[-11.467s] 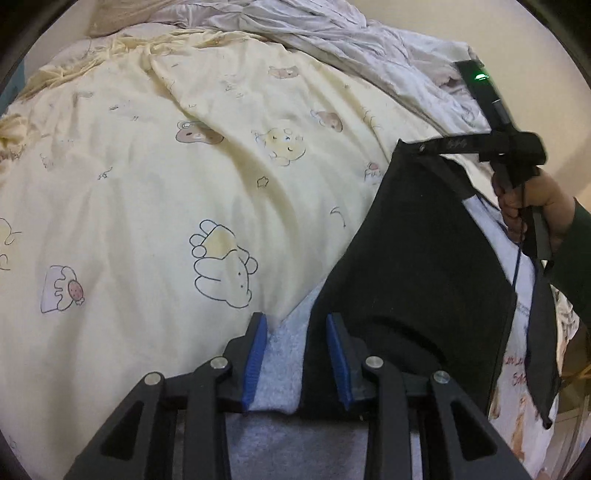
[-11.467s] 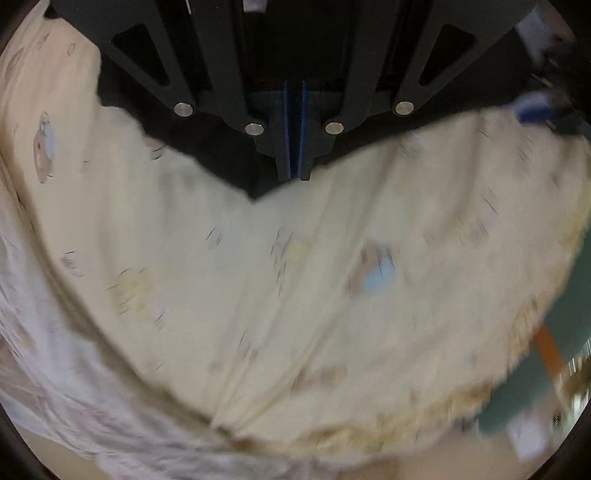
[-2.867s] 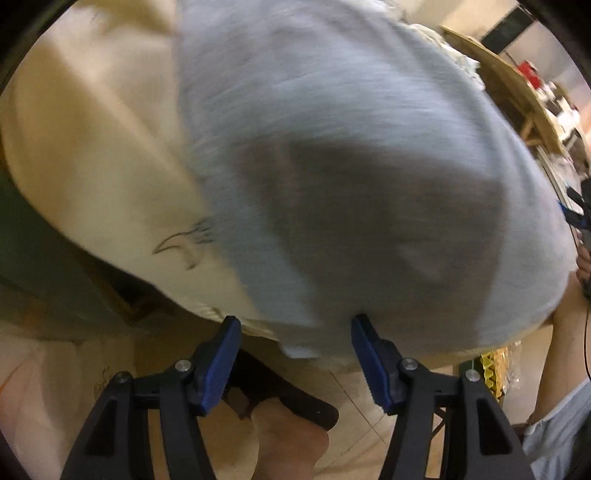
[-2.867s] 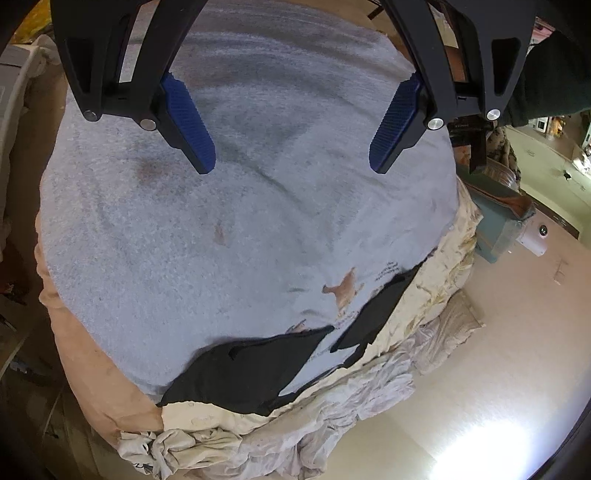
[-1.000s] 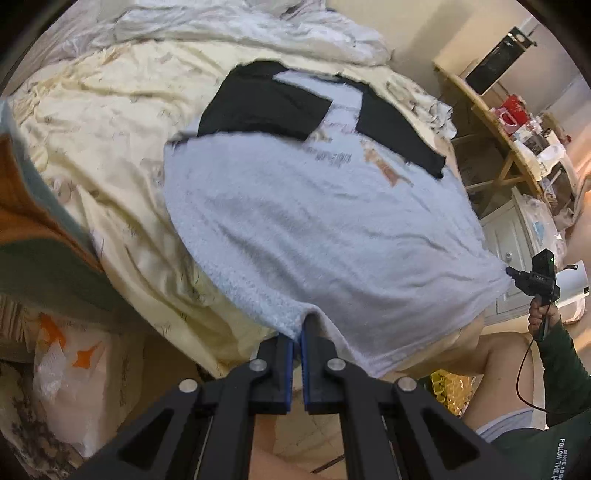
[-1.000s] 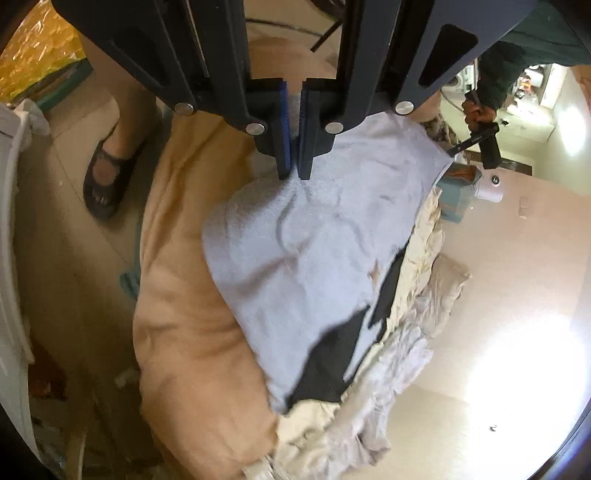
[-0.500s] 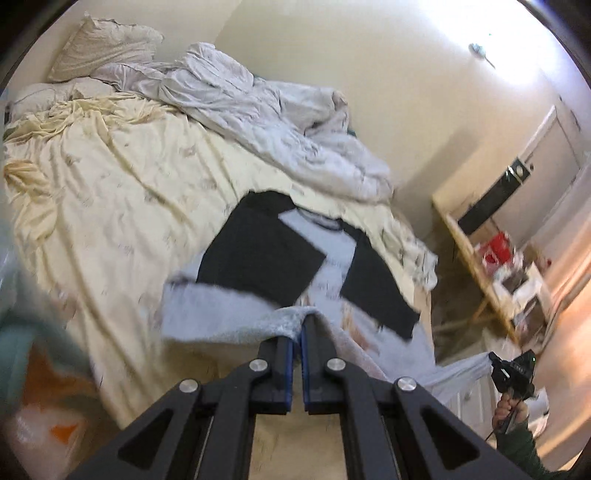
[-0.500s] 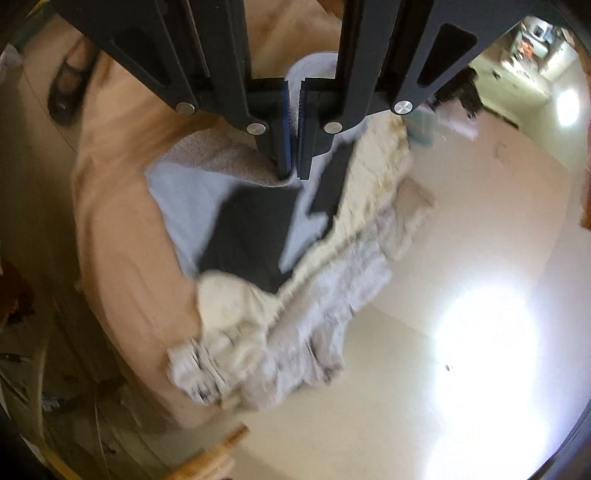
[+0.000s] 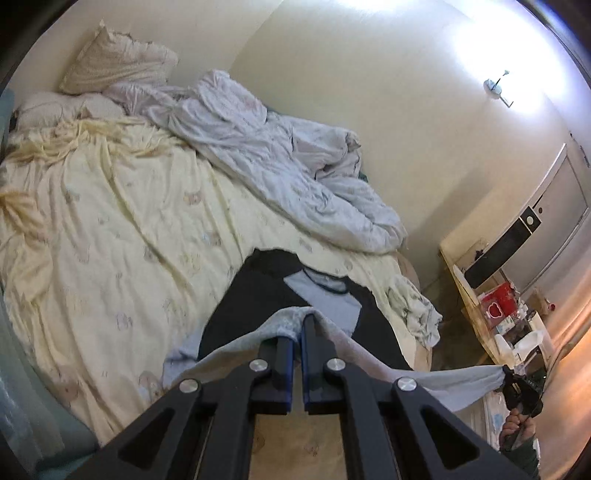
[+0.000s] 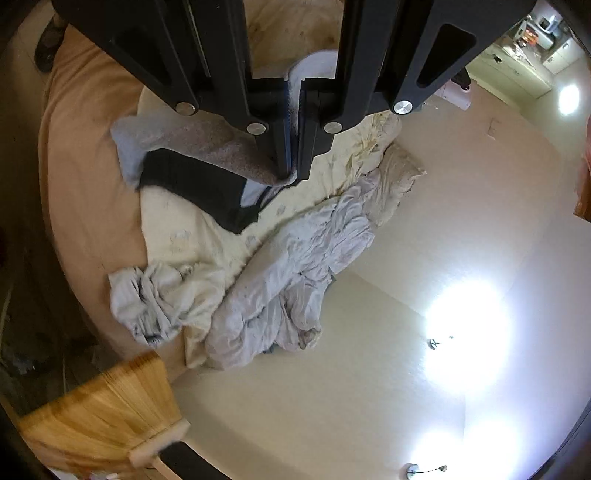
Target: Fold clothes
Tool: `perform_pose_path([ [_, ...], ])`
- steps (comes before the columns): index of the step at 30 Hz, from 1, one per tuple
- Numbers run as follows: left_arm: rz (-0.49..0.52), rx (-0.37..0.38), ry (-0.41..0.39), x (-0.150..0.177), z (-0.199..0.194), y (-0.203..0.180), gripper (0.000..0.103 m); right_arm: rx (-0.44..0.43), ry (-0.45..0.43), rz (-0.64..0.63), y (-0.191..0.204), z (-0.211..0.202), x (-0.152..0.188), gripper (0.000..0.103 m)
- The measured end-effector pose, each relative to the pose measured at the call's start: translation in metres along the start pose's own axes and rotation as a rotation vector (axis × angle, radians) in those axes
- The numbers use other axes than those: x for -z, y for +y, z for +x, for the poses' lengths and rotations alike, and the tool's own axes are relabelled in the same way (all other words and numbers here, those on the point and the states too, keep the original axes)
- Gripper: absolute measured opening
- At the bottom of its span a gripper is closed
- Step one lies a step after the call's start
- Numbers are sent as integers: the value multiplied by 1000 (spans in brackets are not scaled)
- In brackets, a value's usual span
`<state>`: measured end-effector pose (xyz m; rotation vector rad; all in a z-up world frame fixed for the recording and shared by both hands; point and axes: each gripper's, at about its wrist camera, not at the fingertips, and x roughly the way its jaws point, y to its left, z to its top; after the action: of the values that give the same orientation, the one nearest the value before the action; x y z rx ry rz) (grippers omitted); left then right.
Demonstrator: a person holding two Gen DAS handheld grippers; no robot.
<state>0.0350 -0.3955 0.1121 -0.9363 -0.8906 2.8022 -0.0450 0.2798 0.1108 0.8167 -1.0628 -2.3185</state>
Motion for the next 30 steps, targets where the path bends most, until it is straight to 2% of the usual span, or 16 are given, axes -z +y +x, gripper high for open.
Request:
perform_pose_path([
  [8, -15, -16, 13, -38, 52, 10, 2, 37, 20, 9, -13, 60, -38, 2],
  [17, -72, -75, 95, -80, 167, 55, 2, 99, 85, 22, -50, 176, -89, 2],
  [30, -98, -167, 170, -115, 287, 118, 2, 241, 194, -7, -98, 326, -129, 2],
])
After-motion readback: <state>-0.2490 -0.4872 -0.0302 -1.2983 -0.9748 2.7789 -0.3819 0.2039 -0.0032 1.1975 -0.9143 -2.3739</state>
